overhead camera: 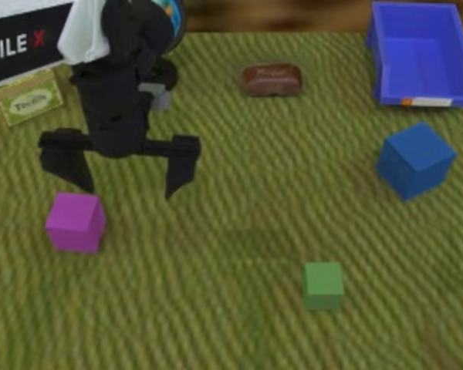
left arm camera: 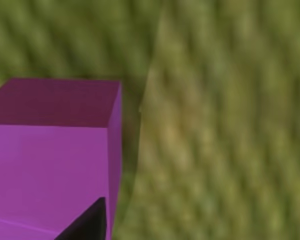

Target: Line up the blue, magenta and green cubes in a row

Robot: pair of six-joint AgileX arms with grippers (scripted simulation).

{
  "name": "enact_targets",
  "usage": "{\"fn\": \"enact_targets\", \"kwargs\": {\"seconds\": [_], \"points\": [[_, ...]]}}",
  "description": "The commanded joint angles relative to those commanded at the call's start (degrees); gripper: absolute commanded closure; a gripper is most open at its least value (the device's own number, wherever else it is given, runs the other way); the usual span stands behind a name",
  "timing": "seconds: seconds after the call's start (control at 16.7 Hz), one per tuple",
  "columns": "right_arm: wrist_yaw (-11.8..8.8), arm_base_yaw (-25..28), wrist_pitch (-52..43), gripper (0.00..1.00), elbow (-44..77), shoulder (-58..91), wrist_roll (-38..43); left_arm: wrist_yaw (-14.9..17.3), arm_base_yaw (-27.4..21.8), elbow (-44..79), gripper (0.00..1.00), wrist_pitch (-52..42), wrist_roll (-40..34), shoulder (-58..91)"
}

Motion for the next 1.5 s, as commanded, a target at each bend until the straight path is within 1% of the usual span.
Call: {"fn": "enact_targets", "kwargs": {"seconds": [0.18, 0.24, 0.36, 0.72, 0.84, 1.2, 1.32, 1.5], "points": [[0.00, 0.00, 0.00, 0.00, 0.00, 0.00, 0.00, 0.28, 8.49, -6.97, 0.00, 2.85, 9.04, -4.62], [0.00, 0.00, 0.00, 0.00, 0.00, 0.00, 0.00, 0.35, 10.27, -8.51, 0.00, 3.60, 10.83, -5.79], [0.00, 0.00, 0.00, 0.00, 0.00, 0.00, 0.00, 0.42, 12.02, -10.07, 0.00, 4.40, 12.59, -7.01], [0.00, 0.00, 0.00, 0.00, 0.00, 0.00, 0.00, 0.37, 11.92, -10.49, 0.00, 5.20, 12.57, -6.48], [0.00, 0.00, 0.00, 0.00, 0.00, 0.00, 0.00, 0.42, 11.99, -12.15, 0.00, 8.15, 12.59, -5.32], [0.00, 0.00, 0.00, 0.00, 0.00, 0.00, 0.00, 0.47, 12.15, -19.53, 0.00, 20.95, 12.83, -0.01], [0.00, 0.00, 0.00, 0.00, 0.00, 0.00, 0.00, 0.48, 12.18, -20.76, 0.00, 22.98, 12.86, 0.86], [0.00, 0.00, 0.00, 0.00, 0.00, 0.00, 0.00, 0.48, 12.19, -20.84, 0.00, 23.10, 12.87, 0.92]]}}
